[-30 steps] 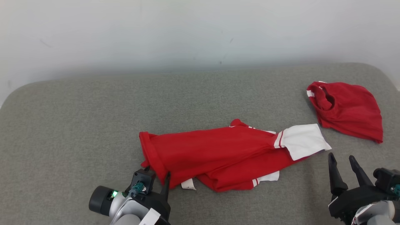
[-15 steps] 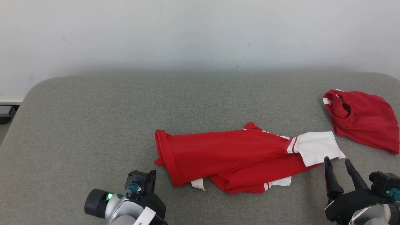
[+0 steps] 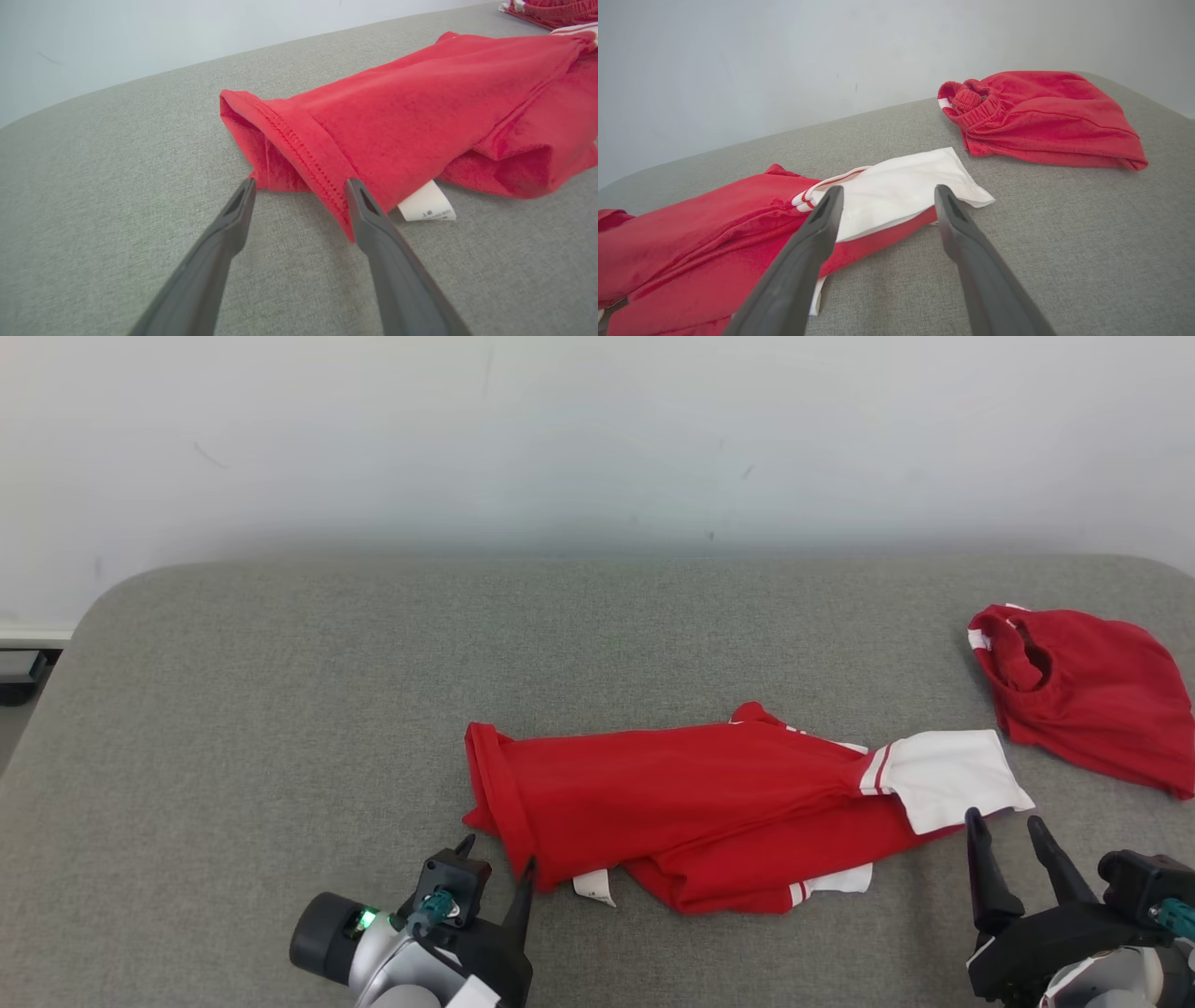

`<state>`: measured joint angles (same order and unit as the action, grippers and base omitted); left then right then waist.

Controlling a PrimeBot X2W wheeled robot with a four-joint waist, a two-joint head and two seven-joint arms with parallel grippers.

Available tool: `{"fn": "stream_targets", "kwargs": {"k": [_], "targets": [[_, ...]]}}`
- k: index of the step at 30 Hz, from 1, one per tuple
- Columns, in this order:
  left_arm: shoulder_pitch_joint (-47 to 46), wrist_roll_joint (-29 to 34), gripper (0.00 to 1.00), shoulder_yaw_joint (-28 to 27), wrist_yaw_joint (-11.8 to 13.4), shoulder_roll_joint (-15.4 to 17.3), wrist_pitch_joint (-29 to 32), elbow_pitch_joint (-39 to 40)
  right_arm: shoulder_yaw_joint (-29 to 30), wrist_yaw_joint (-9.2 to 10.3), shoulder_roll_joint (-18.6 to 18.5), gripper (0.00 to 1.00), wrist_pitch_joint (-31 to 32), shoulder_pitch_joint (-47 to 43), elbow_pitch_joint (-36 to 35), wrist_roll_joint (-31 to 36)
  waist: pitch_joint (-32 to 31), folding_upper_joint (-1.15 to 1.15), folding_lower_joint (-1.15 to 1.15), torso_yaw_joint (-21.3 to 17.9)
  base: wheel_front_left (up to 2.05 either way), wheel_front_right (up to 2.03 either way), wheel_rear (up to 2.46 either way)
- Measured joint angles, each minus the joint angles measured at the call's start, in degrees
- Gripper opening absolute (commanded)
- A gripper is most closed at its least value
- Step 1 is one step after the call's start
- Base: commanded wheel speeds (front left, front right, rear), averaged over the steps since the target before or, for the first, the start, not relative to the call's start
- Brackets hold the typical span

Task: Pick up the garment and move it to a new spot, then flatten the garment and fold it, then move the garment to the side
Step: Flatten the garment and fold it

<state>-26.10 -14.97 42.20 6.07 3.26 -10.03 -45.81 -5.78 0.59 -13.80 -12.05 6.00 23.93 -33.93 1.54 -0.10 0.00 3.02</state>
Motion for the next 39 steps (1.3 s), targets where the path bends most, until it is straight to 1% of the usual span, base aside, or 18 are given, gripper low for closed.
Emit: {"fn": "stream_targets", "kwargs": {"k": [5,13,18,19,20,21,22,23,32,35,39], "targets": [[-0.2,0.9,1.00,1.5,0.1,-0.1,2.2,0.4,-0.4,0.42,0.1,1.00,0.3,0.0,0.1,0.0,-0.1,0.00,0.00,-0.2,0.00,0.00,0.00],[-1.7,2.2,1.00,1.7,0.5,-0.4,4.8,0.9,-1.1,0.43,0.3,1.00,0.5,0.0,0.6,0.0,-0.3,0.00,0.00,-0.3,0.00,0.00,0.00],[-2.1,2.3,1.00,1.7,0.5,-0.4,7.0,-0.6,-1.9,0.43,0.7,1.00,1.0,0.1,1.2,0.3,-0.7,0.00,0.00,-0.9,0.00,0.00,0.00],[-2.1,2.3,0.86,1.7,0.5,-0.5,7.5,-1.0,-1.8,0.43,0.7,1.00,1.0,0.0,1.2,0.3,-0.7,0.00,0.00,-1.0,0.00,0.00,0.00],[-2.1,2.3,0.49,1.7,0.5,-0.5,8.0,-1.4,-1.8,0.43,0.6,1.00,1.0,0.0,1.3,0.3,-0.7,0.00,0.00,-1.1,0.00,0.00,0.00],[-2.1,2.3,0.49,1.7,0.5,-0.5,8.1,-1.4,-1.7,0.43,0.5,1.00,1.0,0.0,1.4,0.3,-0.7,0.00,0.00,-1.2,0.00,0.00,0.00],[-2.1,2.3,0.09,1.7,0.5,-0.5,8.2,-1.5,-1.7,0.44,0.4,1.00,1.0,0.0,1.4,0.3,-0.7,0.00,0.00,-1.3,0.00,0.00,0.00],[-2.1,2.3,0.00,1.7,0.5,-0.5,8.5,-1.6,-1.7,0.47,0.4,1.00,1.0,0.0,1.4,0.3,-0.7,0.00,0.00,-1.4,0.00,0.00,0.00],[-2.1,1.9,0.00,1.5,0.5,-0.6,8.6,-1.6,-1.7,0.51,0.4,1.00,1.0,-0.8,1.6,0.3,-0.8,0.00,0.00,-1.3,0.00,0.00,0.00],[-2.2,1.4,0.00,1.3,0.5,-0.7,8.6,-1.4,-1.2,0.94,0.3,1.00,0.9,-1.0,1.6,0.3,-0.8,0.00,0.00,-1.0,0.00,0.00,0.00],[-2.3,0.3,0.00,0.0,0.5,0.2,8.4,-0.9,-1.2,1.00,0.4,1.00,0.9,-1.0,1.5,0.3,-0.8,0.00,0.00,-0.5,0.00,0.00,0.00]]}}
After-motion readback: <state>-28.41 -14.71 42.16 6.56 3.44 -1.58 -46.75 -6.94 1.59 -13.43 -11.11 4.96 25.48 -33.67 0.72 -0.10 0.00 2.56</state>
